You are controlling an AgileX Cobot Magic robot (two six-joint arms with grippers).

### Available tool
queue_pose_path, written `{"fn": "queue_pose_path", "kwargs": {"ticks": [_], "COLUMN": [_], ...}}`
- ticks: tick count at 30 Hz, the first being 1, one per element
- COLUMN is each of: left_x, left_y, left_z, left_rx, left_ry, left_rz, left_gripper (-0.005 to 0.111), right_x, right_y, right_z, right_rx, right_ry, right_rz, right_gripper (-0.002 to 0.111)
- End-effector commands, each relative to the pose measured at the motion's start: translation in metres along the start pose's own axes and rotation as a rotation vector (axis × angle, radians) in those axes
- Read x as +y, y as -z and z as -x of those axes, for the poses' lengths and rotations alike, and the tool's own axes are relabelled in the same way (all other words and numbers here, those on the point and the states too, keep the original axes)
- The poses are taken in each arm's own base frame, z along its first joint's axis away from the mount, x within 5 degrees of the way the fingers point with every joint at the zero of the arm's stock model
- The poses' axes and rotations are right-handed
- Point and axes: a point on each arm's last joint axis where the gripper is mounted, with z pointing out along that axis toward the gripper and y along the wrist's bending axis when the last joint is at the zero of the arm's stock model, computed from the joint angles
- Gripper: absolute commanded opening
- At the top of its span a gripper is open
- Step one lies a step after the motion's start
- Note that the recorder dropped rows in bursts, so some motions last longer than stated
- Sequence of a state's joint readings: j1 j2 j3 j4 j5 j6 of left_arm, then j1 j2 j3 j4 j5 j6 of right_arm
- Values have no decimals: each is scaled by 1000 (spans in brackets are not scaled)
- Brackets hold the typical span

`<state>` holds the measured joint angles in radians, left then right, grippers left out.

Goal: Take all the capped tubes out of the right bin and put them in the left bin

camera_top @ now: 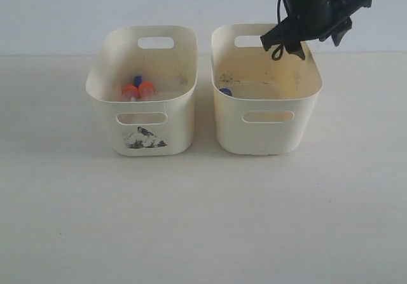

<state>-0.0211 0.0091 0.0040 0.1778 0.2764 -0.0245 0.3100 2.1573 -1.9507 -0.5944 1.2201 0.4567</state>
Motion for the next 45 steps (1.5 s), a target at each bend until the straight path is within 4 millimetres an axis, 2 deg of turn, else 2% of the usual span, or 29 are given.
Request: {"fn": "queue_pose_path", "kwargs": {"ticks": [1, 5, 8, 11, 16, 21, 29, 39, 45], "left_x": [0, 0, 0, 0, 0, 0, 0, 0, 0], "left_y": [1, 1, 1, 1, 1, 1, 1, 1, 1], "left_z": [3, 3, 3, 3, 3, 3, 3, 3, 3], "left_rx": [-21, -21, -21, -21, -21, -21, -21, -21, -21], "left_ry": [13, 13, 13, 13, 13, 13, 13, 13, 13], "left_rz": [1, 1, 1, 1, 1, 1, 1, 1, 1], "left_gripper": [4, 4, 4, 4, 4, 4, 4, 4, 4], "right_x": [-23, -17, 0, 17, 42, 58, 81, 89, 97], "right_y": [40, 65, 68, 54, 13, -13, -33, -49, -68], "right_z": [11, 17, 16, 15, 11, 7, 5, 4, -2], "right_rx": [-69, -118, -91, -40, 49, 85, 116, 95, 130], "right_ry": [-140, -154, -148, -161, -163, -157, -195, -194, -178], "right_rz": [109, 351, 531, 597, 576, 573, 673, 659, 631], "right_gripper": [58, 58, 58, 58, 58, 58, 58, 58, 58]}}
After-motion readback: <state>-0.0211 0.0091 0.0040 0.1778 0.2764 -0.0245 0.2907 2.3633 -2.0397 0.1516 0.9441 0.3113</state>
